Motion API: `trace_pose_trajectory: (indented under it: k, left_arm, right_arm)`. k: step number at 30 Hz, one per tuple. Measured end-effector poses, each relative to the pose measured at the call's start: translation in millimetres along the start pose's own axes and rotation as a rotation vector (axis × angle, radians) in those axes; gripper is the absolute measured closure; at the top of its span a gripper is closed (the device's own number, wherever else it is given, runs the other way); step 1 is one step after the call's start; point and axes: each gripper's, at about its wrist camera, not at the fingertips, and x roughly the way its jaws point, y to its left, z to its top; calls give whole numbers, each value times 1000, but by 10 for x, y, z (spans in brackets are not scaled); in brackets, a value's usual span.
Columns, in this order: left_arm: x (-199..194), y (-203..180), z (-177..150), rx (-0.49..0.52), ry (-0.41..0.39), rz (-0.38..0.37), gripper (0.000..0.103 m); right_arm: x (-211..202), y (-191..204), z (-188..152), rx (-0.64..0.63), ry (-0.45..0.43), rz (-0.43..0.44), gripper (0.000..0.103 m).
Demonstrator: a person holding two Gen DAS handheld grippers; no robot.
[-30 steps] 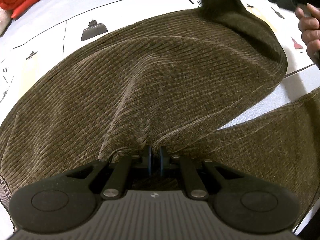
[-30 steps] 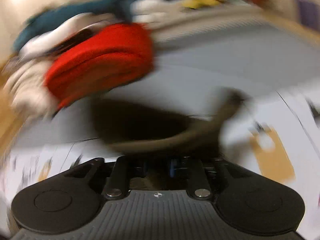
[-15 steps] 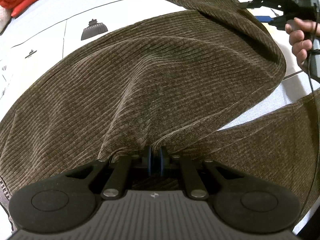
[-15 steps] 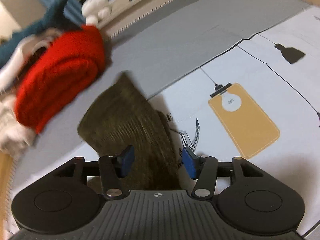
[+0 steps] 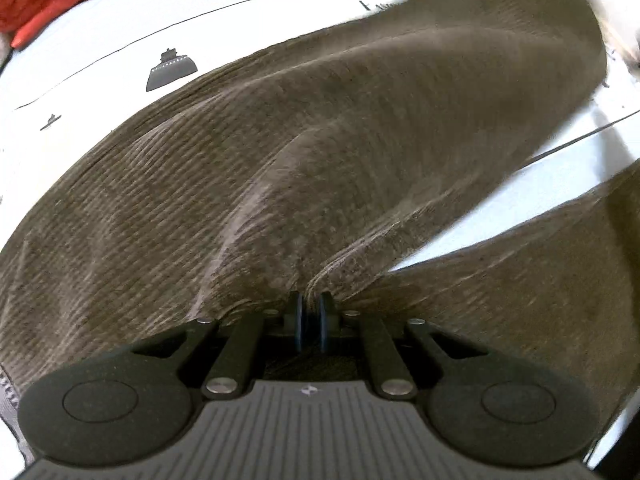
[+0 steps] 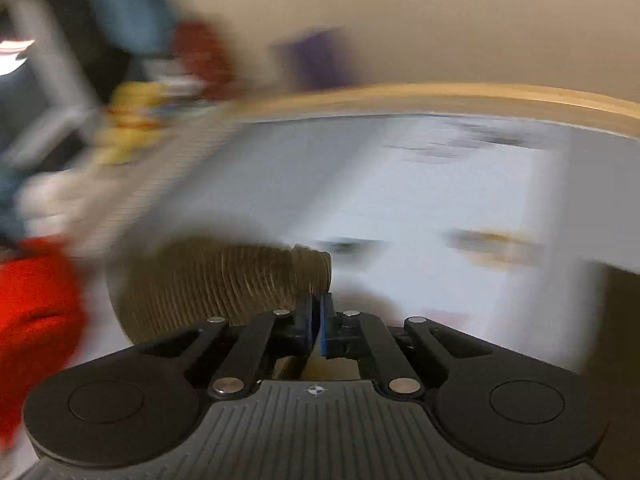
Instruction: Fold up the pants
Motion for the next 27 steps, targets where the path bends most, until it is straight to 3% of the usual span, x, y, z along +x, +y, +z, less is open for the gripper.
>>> trace_pose_trajectory:
  k: [1,2,4,5,8,11,14,16,19,21,23,27]
  left_arm:
    - [12,8,-1,-4,3,0,95]
    - [12,11,-4,-7,3,4,95]
    - [1,2,-9,-4,0,14,95]
    - [-4,-6,-15,0,-2,20,95]
    - [-11,-3,-40,16,-6,30,94]
    - [-23,48,-57,6,-7,19,92]
    - [-18,95,-39,-8,-10,7,92]
    - [-12,99,-42,-8,-17,4,92]
    - [-39,132,-54,-23,-38,-15,91]
    - [-61,186,-46,-57,-57,-44,78]
    - [-68,226,-32,-85,-72,-78,70]
    - [-25,235,7,-117,-67,-122,69]
  right_arm:
    - [50,-180,-55,15,37,-115,101]
    - [183,-409,-108,75,138,-186,101]
    - [435,-748,-194,243,311,-137,100]
    - [509,-849,-215,258,334,-129,100]
    - [590,-996,-172,249,303,-130,95]
    - [697,-1180,-89,347,283,-4,76]
    - [845,-1186,-21,363,272,117,74]
    - [921,-1166,9,342,261,131,73]
    - [956,-1121,-20,329,258,124,73]
    - [991,-1019,-29,288,233,105,73]
    - [985,-901,-24,218,209,69,91]
    - [1037,-844,5,174,197,27,95]
